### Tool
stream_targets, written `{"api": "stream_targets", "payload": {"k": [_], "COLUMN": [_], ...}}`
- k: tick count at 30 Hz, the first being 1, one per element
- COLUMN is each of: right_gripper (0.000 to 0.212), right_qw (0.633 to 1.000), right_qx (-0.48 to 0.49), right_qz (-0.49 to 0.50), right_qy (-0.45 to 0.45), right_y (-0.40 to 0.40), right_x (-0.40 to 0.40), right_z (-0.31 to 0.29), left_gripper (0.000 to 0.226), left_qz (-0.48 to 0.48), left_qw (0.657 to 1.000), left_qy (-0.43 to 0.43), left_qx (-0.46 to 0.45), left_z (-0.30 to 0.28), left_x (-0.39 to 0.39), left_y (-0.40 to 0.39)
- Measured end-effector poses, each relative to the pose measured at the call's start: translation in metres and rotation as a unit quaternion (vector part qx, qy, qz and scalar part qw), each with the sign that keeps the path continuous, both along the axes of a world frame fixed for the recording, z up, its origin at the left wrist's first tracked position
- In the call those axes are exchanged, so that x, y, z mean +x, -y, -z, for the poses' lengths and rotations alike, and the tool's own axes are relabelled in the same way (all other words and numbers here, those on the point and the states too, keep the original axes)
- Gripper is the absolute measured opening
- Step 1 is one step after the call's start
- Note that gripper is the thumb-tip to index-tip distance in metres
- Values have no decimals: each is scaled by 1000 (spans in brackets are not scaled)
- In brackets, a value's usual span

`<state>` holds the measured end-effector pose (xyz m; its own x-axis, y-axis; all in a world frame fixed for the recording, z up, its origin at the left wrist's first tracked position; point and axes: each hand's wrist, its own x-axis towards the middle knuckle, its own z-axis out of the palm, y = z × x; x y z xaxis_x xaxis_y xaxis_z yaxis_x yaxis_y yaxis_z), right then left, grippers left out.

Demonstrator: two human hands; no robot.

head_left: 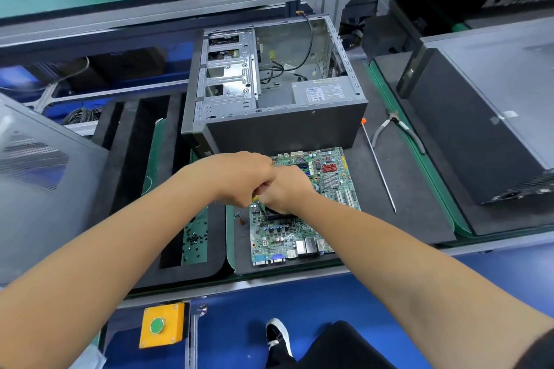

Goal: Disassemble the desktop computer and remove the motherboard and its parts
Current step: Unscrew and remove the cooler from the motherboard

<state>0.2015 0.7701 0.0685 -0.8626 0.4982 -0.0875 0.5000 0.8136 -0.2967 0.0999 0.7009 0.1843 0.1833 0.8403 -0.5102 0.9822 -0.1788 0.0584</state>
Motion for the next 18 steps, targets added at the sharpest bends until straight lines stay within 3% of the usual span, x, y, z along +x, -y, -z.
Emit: {"api": "stream_targets", "payload": {"k": [7, 11, 15, 18], "right_gripper": [29, 28, 36, 32], "right_qw": [1000, 999, 1000, 998], "right_qx": [13, 31, 27, 38], "right_qz": [-9, -15, -4, -25], "right_qy": [4, 13, 15, 31], "right_y": [-4, -3, -4, -4], "right_x": [-2, -3, -3, -2], "right_z": [5, 7, 8, 6], "left_gripper": [21, 25, 6, 26], "left_qz": [43, 39, 18, 9], "left_qw": [992, 994, 996, 995], "left_qy": [24, 10, -17, -36], "left_qx": [113, 103, 82, 90], "left_z": [5, 7, 4, 6], "left_x": [-6, -7, -4, 3], "left_y": [4, 6, 3, 1]}}
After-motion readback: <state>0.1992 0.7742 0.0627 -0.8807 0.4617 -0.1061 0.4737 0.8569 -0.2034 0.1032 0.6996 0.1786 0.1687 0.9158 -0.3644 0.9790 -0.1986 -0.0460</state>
